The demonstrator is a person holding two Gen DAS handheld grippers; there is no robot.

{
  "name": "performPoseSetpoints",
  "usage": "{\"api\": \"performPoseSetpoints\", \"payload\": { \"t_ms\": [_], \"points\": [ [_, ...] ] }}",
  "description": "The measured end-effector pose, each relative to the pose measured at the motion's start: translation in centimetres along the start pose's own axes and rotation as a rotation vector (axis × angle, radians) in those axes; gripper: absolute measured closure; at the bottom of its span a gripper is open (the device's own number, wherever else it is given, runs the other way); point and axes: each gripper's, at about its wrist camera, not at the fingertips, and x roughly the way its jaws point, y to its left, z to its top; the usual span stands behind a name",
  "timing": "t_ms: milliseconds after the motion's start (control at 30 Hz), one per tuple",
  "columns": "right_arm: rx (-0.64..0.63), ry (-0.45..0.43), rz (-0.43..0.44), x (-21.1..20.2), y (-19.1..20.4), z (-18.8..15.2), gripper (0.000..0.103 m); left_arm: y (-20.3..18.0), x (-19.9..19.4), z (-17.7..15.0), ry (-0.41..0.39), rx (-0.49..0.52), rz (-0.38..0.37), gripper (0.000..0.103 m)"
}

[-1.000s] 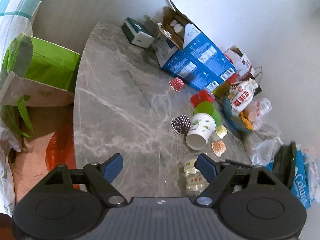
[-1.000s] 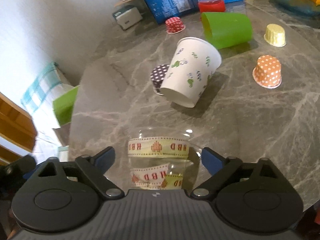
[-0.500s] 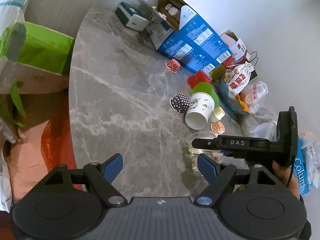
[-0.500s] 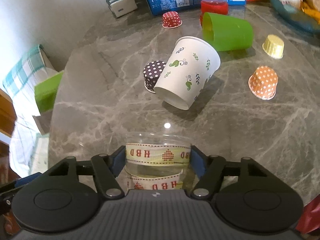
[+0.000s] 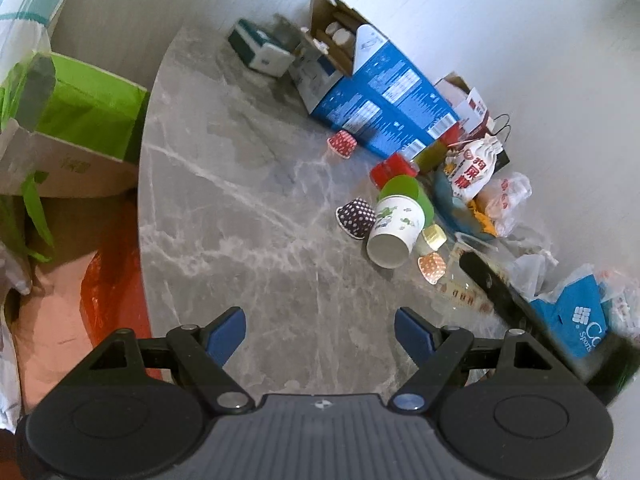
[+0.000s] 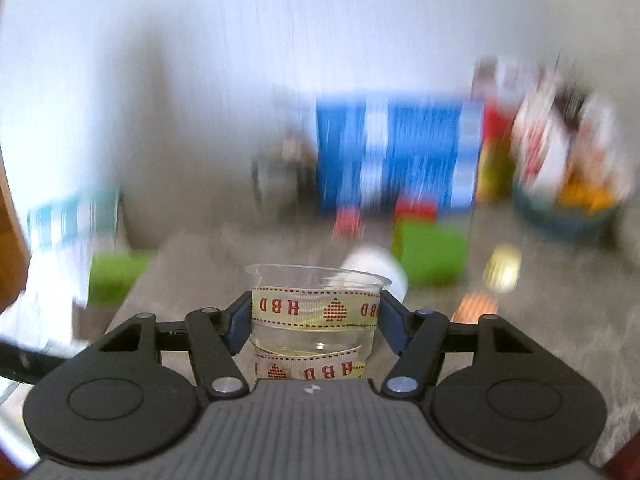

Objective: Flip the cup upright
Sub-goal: 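Rotate the clear cup upright with the right tool and lower it to the table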

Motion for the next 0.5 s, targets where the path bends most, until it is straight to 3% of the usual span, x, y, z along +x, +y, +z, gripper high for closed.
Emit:
{"api": "performPoseSetpoints", "payload": {
  "t_ms": [100,200,267,500],
  "points": [
    [-0.035,-0.184,-0.026,-1.7,0.1,-3.8,0.038,-0.4,0.4,-0.8,-0.005,0.002,-0.027,0.019],
    [-0.088,-0.265,-0.091,-2.3,0.9,-6.5,0.038,-1.1,0.8,-1.7,-0.010,0.023,-0.057,0.019],
    [-0.067,-0.325,-0.071,-2.7,1.0,-7.7,0.038,-1.7,0.7,-2.4,-0.022,0.049,-0.065,0.019],
    [-0.089,-0.397,-0.054,-2.7,1.6,-9.7,0.039,-2.1,0.0,-3.4,-0.069,0.036,-0.060,0.019]
  ]
}}
